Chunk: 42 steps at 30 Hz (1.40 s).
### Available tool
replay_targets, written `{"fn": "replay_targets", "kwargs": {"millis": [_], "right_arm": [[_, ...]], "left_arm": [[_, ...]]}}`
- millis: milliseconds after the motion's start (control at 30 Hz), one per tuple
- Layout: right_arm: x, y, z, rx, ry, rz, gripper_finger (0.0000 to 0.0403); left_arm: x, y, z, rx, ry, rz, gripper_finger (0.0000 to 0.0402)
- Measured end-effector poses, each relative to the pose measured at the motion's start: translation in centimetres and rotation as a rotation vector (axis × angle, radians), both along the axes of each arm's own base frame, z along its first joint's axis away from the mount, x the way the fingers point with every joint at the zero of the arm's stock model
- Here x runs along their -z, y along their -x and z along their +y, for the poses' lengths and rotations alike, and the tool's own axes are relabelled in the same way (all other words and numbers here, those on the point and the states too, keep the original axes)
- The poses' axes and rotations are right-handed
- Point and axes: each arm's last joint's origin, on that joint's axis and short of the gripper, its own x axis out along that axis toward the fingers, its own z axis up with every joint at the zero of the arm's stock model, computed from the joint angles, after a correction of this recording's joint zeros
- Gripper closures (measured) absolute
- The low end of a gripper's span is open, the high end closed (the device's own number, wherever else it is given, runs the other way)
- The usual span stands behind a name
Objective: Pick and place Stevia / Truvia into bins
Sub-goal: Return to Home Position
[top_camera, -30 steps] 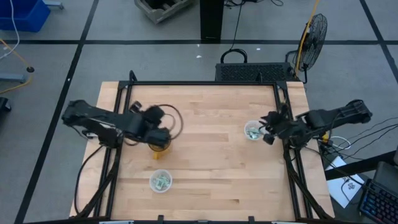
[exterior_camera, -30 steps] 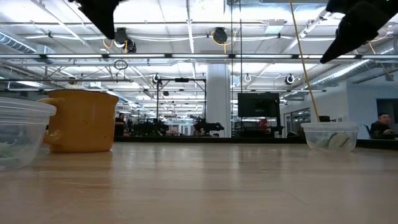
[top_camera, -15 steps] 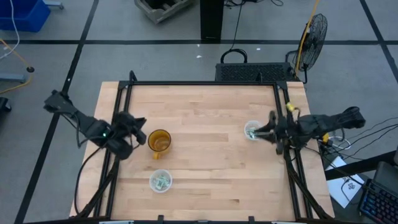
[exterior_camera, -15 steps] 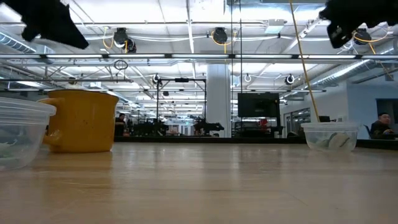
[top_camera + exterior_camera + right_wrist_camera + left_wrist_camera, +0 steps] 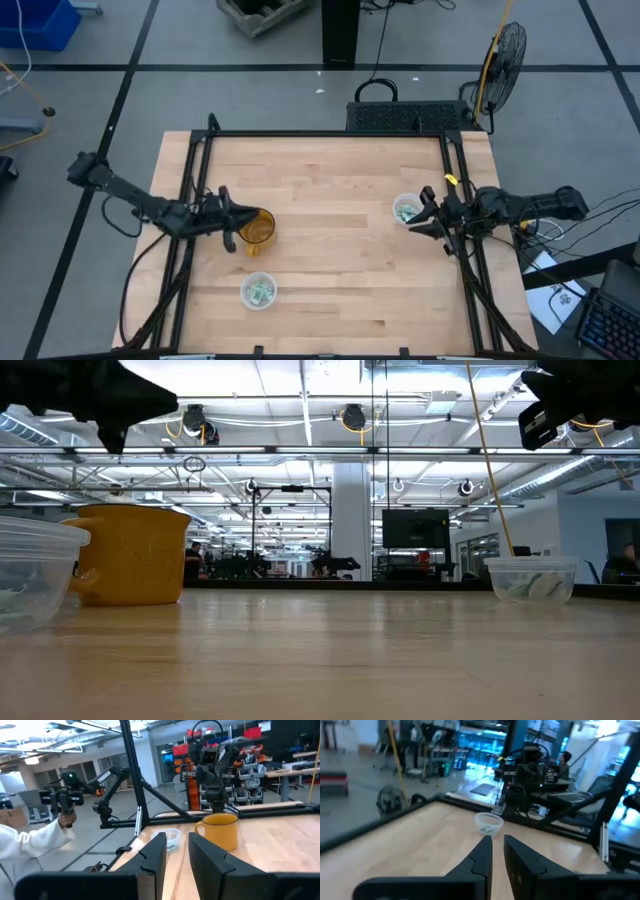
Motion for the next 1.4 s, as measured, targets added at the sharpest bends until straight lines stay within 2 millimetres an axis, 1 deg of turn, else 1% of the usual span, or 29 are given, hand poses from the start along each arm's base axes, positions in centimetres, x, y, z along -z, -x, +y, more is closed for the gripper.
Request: {"fn": "replay_targets", "kwargs": {"millis": [133,233,333,433,500,633,733,833,1033,1167,1300,1400], "right_arm": [[0.1,0.1,-0.6,0.009,-0.011,0.008,0.0328],[0.1,0.4,-1.0,-0.025,-0.023,0.008,0.0328],[0.1,0.5,-1.5,-0.018,-0.030,0.013,0.0328],[0.1,0.6,-1.9,0.013,-0.028,0.010,0.0328],[0.2,0.6,-2.1,0.029,-0.041,0.021,0.0328],[0.4,0.8,-2.3,-0.001,-0.043,0.045,0.0328],[0.4,1.0,-2.6,0.039,-0.029,0.035,0.0328],[0.2,1.4,-2.9,0.075,-0.020,0.013,0.0328],[-0.3,2.3,-2.8,0.005,0.003,-0.055,0.0328],[-0.2,2.3,-2.8,-0.007,-0.007,-0.045,0.0328],[0.2,2.2,-2.9,-0.001,-0.013,-0.029,0.0328],[0.0,2.4,-2.8,-0.062,-0.028,-0.037,0.0328]], "left_arm": [[0.1,0.2,1.5,0.044,-0.088,-0.004,0.0350],[-0.5,0.8,2.5,0.078,-0.115,-0.023,0.0350],[-1.0,1.7,3.5,0.038,-0.142,-0.048,0.0350],[-1.0,2.8,4.3,-0.039,-0.135,-0.044,0.0350],[-0.9,3.5,4.6,-0.065,-0.103,-0.042,0.0350],[-0.9,5.2,4.8,-0.060,-0.081,-0.077,0.0350],[-0.9,6.1,4.9,-0.058,-0.094,-0.105,0.0350],[-0.9,6.0,4.9,-0.062,-0.119,-0.097,0.0350],[-0.4,5.9,4.9,-0.055,-0.114,-0.051,0.0350],[0.3,5.7,4.8,-0.044,-0.083,-0.052,0.0350],[0.9,5.2,4.7,-0.041,-0.109,-0.124,0.0350],[1.9,4.7,4.6,-0.027,-0.129,-0.165,0.0350]]}}
